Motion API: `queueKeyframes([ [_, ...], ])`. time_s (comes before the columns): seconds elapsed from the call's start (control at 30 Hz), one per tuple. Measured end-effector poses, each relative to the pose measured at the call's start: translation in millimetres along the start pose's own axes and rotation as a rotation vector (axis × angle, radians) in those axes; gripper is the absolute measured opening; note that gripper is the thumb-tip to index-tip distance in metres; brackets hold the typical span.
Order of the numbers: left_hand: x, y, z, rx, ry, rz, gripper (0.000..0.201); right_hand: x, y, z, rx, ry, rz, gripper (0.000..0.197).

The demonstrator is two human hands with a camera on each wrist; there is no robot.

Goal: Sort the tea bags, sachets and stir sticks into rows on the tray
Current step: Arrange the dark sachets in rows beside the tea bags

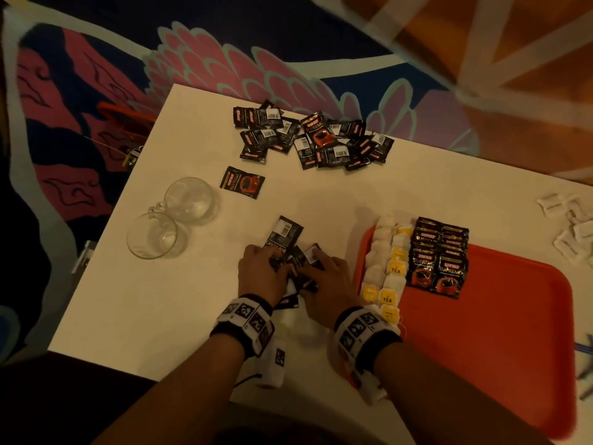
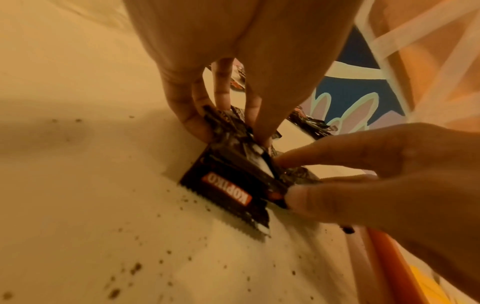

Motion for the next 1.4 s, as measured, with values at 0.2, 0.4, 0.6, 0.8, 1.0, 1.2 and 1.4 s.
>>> queueKeyframes([
  [0.2, 1, 1, -12, -0.102, -0.086, -0.071, 0.016, -17, -8, 11, 0.175, -0.069, 0.346, 0.026],
  [0.4, 10, 22, -21, -0.278, -0.144, -0.422, 0.017, -15, -20, 11, 0.316, -0.060, 0.496, 0.038],
  [0.6, 13, 21, -27, -0.328, -0.112, -0.837, 0.019, 2, -19, 22, 0.381, 0.057, 0.802, 0.032],
  [0.8, 21, 11, -32, -0.300, 0.040, -0.990, 0.022, 5, -15, 23, 0.382, 0.133, 0.891, 0.022],
  [1.0, 21, -9, -37, -0.269, 0.106, -1.099, 0.021, -9, -13, 18, 0.322, 0.168, 0.956, 0.025],
  [1.2, 23, -19, -52, -0.239, 0.129, -1.061, 0.022, -18, -14, 8, 0.219, 0.144, 0.922, 0.017],
  [1.4, 31, -15, -71, -0.276, 0.122, -1.078, 0.023, -12, -19, -2, 0.207, 0.088, 0.914, 0.021],
])
Point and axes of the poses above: each hand's wrist, its own z-axis towards the middle knuckle, its own x-axis out of the palm, y = z × x, the point moved 9 cm from there along z, towards the middle knuckle, and after that the axes turned 10 degrees about x, right-handed, at the moved point
